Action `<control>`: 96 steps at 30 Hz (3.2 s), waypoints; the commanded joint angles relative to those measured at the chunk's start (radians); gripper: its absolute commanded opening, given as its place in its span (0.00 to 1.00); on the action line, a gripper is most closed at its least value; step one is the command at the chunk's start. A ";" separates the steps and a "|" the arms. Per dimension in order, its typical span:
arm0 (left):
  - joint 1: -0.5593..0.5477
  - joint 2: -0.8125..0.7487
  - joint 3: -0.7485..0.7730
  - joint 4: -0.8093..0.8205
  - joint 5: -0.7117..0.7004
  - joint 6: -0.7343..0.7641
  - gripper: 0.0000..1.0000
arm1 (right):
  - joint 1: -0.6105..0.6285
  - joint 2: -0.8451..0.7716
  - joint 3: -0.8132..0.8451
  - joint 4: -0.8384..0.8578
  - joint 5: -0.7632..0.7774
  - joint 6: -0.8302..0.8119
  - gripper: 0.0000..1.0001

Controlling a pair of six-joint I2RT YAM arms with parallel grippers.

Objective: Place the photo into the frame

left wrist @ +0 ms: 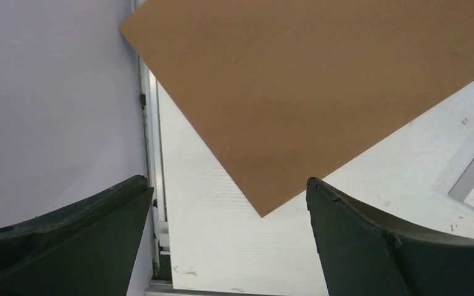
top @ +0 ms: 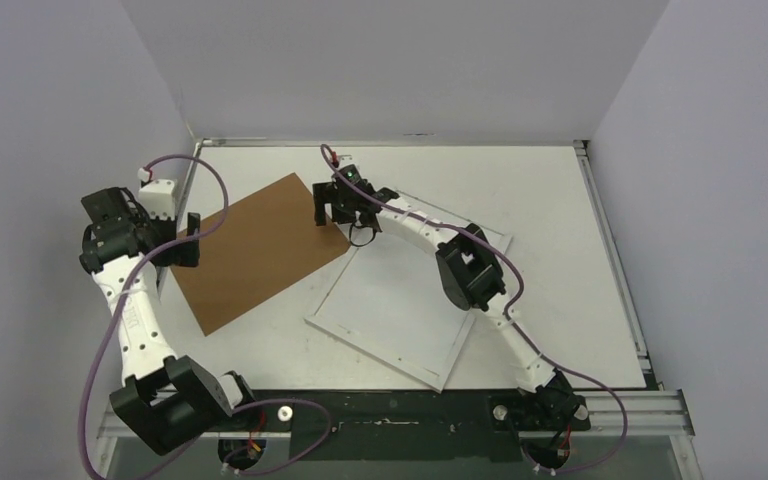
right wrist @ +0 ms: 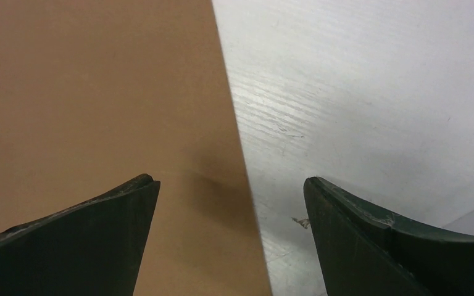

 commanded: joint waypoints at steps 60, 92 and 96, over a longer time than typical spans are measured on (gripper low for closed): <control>-0.232 0.537 -0.178 0.651 -0.496 0.239 0.82 | 0.026 -0.320 -0.678 0.305 -0.103 0.237 0.87; -0.053 0.665 0.103 0.196 -0.151 -0.126 0.67 | -0.005 -0.105 -0.310 0.190 0.015 0.185 0.91; -0.046 0.695 0.084 0.239 -0.195 -0.106 0.60 | 0.000 -0.101 -0.314 0.208 -0.008 0.217 0.91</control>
